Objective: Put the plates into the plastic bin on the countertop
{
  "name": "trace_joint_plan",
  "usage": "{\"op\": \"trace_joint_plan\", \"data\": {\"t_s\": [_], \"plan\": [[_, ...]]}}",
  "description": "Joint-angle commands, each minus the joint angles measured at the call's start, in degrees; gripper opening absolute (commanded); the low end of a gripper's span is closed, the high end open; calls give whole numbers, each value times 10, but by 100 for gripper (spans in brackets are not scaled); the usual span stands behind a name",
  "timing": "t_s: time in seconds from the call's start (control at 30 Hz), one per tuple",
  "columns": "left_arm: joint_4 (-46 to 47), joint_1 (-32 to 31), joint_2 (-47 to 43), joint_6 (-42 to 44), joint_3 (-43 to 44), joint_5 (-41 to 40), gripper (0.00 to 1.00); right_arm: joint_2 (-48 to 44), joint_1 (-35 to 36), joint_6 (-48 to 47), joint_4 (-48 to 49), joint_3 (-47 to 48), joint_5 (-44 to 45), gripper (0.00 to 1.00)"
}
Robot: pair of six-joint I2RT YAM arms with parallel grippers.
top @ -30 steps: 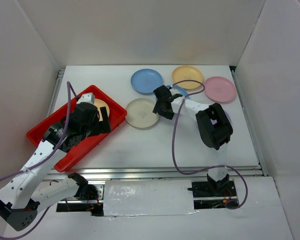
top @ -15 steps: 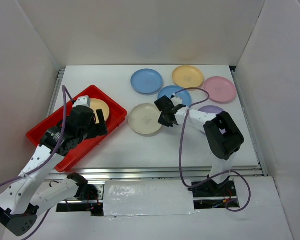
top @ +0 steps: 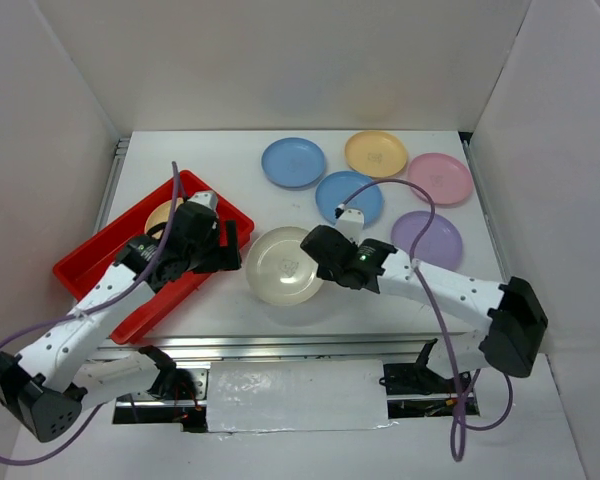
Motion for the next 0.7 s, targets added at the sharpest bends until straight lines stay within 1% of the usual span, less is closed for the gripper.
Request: {"op": "trace_joint_plan", "data": {"t_s": [0.0, 0.1, 0.13, 0.17, 0.2, 0.27, 0.3, 0.33, 0.37, 0.4, 0.43, 0.47, 0.53, 0.57, 0.6, 0.63, 0.67], "plan": [[26, -22, 22, 9, 25, 19, 99, -57, 15, -16, -28, 28, 11, 0], [24, -36, 43, 5, 26, 7, 99, -112, 7, -51, 17, 12, -45, 0], [25, -39, 50, 4, 26, 3, 97, -139, 3, -60, 33, 6, -62, 0], [28, -46, 54, 1, 25, 0, 96, -148, -6, -73, 59, -5, -101, 0], [33, -49, 63, 0, 25, 0, 92, -166, -11, -84, 86, -11, -122, 0], [38, -55, 70, -3, 26, 0, 87, -177, -20, -86, 100, -21, -164, 0], [41, -57, 72, -4, 25, 1, 77, -180, -24, -87, 104, -21, -172, 0], [49, -60, 79, -6, 26, 2, 71, -181, -25, -90, 109, -23, -177, 0], [52, -61, 80, -9, 28, 0, 59, -181, -26, -90, 111, -22, -179, 0], [53, -62, 83, -12, 30, -3, 23, -179, -27, -91, 111, -22, -183, 0], [51, -62, 88, -20, 33, -7, 8, -177, -27, -94, 112, -23, -184, 0], [47, -62, 91, -25, 43, -25, 0, -177, -28, -94, 112, -23, -185, 0], [31, -60, 91, -47, 53, -53, 0, -178, -34, -97, 118, -27, -186, 13], [23, -45, 89, -56, 63, -81, 0, -178, -37, -97, 120, -29, -188, 22], [18, -32, 85, -63, 67, -88, 0, -183, -42, -99, 123, -32, -192, 43], [18, -12, 80, -70, 68, -85, 0, -185, -55, -99, 129, -39, -201, 47], [20, 34, 75, -71, 69, -78, 0, -187, -62, -100, 132, -43, -207, 52]]}}
